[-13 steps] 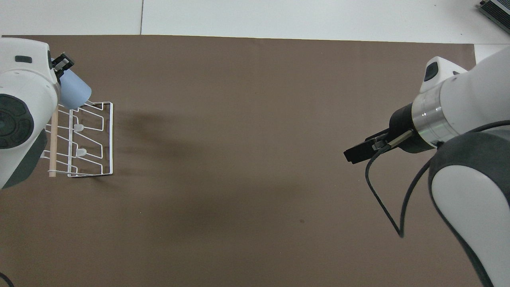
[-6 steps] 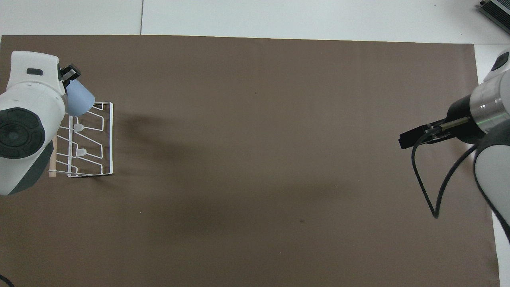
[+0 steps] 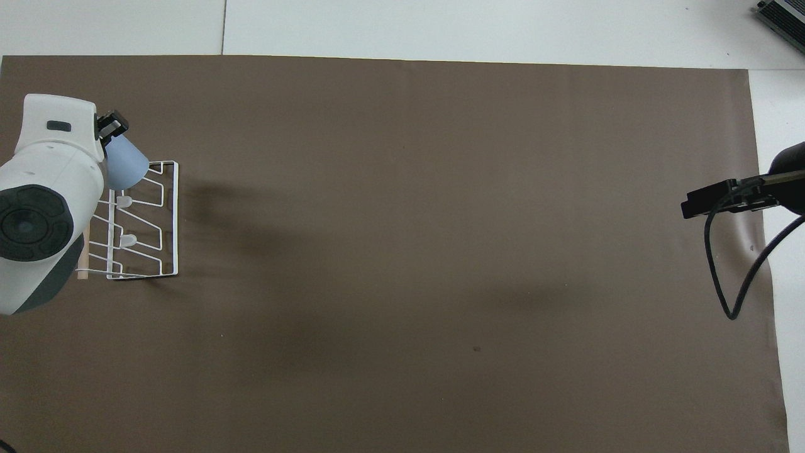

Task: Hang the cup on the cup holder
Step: 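Lower the cup onto the rack hook with the left gripper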

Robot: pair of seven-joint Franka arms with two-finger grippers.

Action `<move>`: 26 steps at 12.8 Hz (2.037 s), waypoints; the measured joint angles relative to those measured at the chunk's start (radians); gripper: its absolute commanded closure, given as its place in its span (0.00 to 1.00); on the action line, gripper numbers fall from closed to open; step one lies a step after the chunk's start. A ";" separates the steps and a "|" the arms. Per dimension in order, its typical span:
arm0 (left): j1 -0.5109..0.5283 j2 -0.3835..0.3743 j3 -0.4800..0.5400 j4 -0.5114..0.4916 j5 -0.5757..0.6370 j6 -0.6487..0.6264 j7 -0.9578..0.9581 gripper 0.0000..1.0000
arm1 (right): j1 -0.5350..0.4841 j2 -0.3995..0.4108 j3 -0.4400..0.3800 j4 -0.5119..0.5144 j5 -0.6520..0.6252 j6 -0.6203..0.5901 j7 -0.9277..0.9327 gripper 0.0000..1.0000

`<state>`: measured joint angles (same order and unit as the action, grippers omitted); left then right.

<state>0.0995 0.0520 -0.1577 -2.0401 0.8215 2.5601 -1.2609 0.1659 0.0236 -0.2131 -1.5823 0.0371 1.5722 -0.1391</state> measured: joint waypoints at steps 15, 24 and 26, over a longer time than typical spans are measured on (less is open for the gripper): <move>-0.004 -0.008 -0.024 -0.001 -0.195 -0.002 0.255 0.00 | -0.081 -0.035 0.024 -0.088 0.000 0.098 -0.010 0.00; -0.026 -0.083 -0.007 0.154 -0.638 -0.437 0.859 0.00 | -0.081 -0.037 0.011 -0.089 0.000 0.102 -0.009 0.00; -0.013 -0.126 0.002 0.159 -0.711 -0.547 1.002 0.00 | -0.080 -0.037 0.020 -0.089 0.000 0.102 -0.009 0.00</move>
<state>0.0869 -0.0739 -0.1556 -1.8813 0.1106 2.0133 -0.2592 0.0859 -0.0138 -0.1929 -1.6708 0.0371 1.6745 -0.1485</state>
